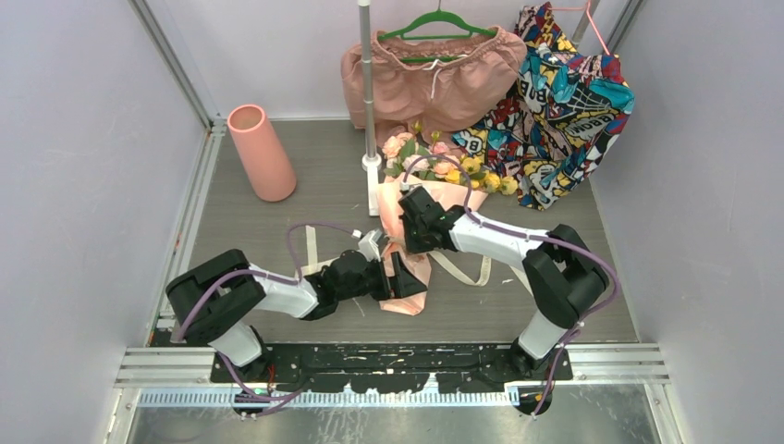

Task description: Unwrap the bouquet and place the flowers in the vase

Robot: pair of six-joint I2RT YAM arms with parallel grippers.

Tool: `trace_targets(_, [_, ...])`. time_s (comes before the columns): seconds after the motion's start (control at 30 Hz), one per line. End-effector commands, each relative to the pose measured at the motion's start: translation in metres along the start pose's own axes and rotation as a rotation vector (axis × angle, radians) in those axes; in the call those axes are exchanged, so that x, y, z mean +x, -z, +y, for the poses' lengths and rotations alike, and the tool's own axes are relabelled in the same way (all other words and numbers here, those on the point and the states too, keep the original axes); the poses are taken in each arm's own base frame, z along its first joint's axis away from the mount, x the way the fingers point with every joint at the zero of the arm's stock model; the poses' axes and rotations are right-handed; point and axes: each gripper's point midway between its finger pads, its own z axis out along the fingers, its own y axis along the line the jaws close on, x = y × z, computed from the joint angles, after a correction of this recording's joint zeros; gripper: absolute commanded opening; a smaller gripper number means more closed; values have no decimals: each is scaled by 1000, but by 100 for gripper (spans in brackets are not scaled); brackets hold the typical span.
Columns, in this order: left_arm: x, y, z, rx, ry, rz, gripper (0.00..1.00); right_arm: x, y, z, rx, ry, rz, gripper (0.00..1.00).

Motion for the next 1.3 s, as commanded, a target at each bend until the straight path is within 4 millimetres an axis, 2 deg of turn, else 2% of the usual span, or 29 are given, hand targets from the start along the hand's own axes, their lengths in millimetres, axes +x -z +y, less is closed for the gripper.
trace_targets(0.0, [-7, 0, -4, 26, 16, -40, 95, -36, 38, 8, -32, -1, -121, 1])
trace_targets(0.2, [-3, -6, 1, 37, 46, -31, 95, -64, 80, 10, -40, 11, -213, 1])
trace_targets(0.53, [1, -16, 10, 65, 96, -20, 94, -86, 114, 2, -2, 15, -297, 1])
trace_targets(0.67, [1, -15, 13, 64, 100, -19, 93, -105, 145, -4, 13, 3, -371, 1])
trace_targets(0.83, [0, -11, 8, 75, 97, -16, 93, -145, 207, -19, 30, -36, -483, 1])
trace_targets(1.03, [-2, -5, 3, 78, 86, -17, 93, -192, 293, -43, 64, -79, -627, 1])
trace_targets(1.27, [-5, -1, -3, 81, 70, -19, 94, -227, 402, -73, 128, -113, -820, 1])
